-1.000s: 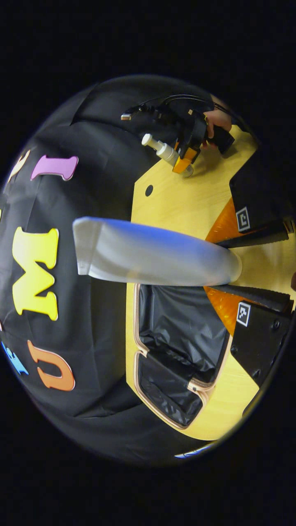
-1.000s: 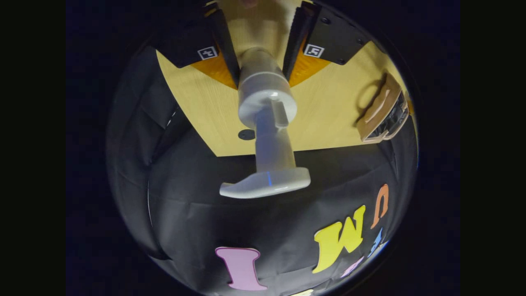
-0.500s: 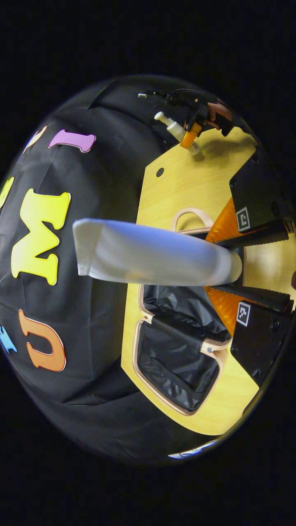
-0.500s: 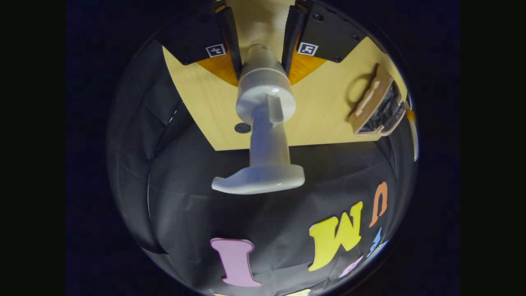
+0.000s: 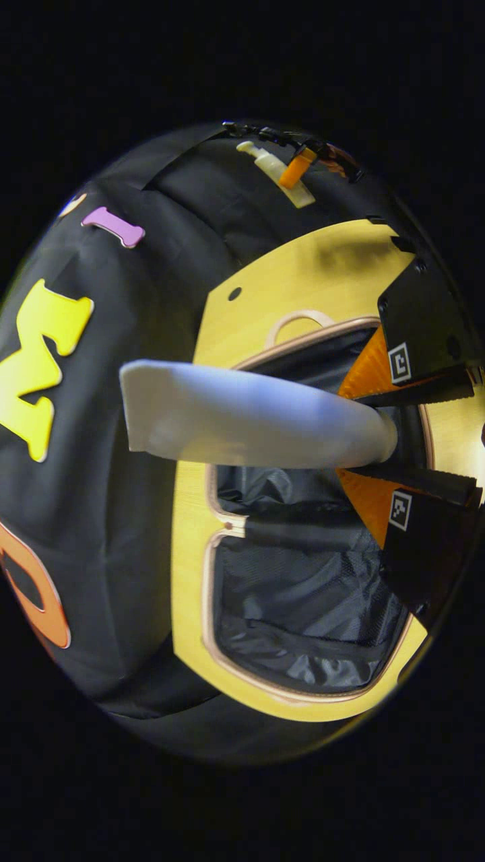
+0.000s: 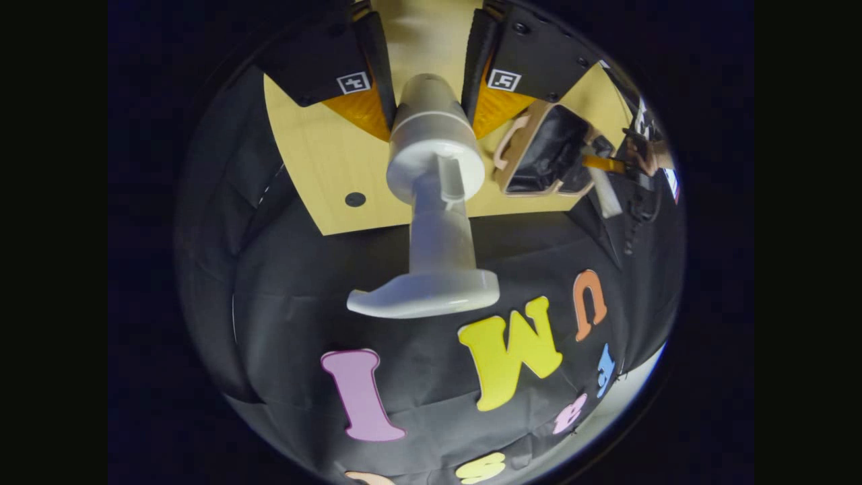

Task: First open the suitcase, pack the skin care products into it, and then close the suitcase.

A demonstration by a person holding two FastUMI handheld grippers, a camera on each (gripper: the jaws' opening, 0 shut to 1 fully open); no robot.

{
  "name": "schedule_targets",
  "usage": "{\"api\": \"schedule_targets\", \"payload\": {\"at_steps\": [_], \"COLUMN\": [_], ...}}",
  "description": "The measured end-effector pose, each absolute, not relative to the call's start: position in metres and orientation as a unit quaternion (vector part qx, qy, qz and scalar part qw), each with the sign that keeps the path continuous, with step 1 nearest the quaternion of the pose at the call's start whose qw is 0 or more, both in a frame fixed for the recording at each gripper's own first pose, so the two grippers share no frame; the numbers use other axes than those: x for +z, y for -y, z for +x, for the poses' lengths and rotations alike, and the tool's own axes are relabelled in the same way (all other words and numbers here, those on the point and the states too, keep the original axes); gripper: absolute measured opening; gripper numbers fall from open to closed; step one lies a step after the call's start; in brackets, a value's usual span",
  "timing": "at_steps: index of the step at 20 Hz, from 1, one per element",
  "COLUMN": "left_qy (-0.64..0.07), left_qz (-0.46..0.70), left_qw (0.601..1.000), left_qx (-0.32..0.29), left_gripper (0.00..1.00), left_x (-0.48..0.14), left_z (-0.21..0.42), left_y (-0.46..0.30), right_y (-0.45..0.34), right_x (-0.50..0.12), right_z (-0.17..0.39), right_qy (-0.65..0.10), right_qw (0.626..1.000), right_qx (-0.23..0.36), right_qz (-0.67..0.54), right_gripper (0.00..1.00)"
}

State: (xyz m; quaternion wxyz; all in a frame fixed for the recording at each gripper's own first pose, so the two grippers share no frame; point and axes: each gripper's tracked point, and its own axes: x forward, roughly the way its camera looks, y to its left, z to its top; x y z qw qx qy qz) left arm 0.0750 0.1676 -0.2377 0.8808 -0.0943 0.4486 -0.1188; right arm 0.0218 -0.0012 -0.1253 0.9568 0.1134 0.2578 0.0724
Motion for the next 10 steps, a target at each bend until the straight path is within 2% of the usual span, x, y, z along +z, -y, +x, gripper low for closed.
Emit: {"api": "schedule_targets", "payload": {"at_steps": [4,10], "left_qy": [-0.547,-0.631], "left_qz": [-0.140,-0.145], "left_qw": [0.810,0.755], "left_qx": [-0.157,-0.106], "left_gripper": [0.44,0.43], "left_x": [-0.280,-0.311], "left_z": [0.060,0.063], "left_y": [-0.163,-0.168], "right_y": [-0.022,-0.036], "right_x": [-0.094,-0.072], "right_z": [-0.002,-0.029], "right_qy": [-0.257,-0.254], "right_qw": [0.953,0.953], "right_qx": [0.083,0.086], "right_qz": [0.133,0.138], "right_gripper": [0.46,0.46]}}
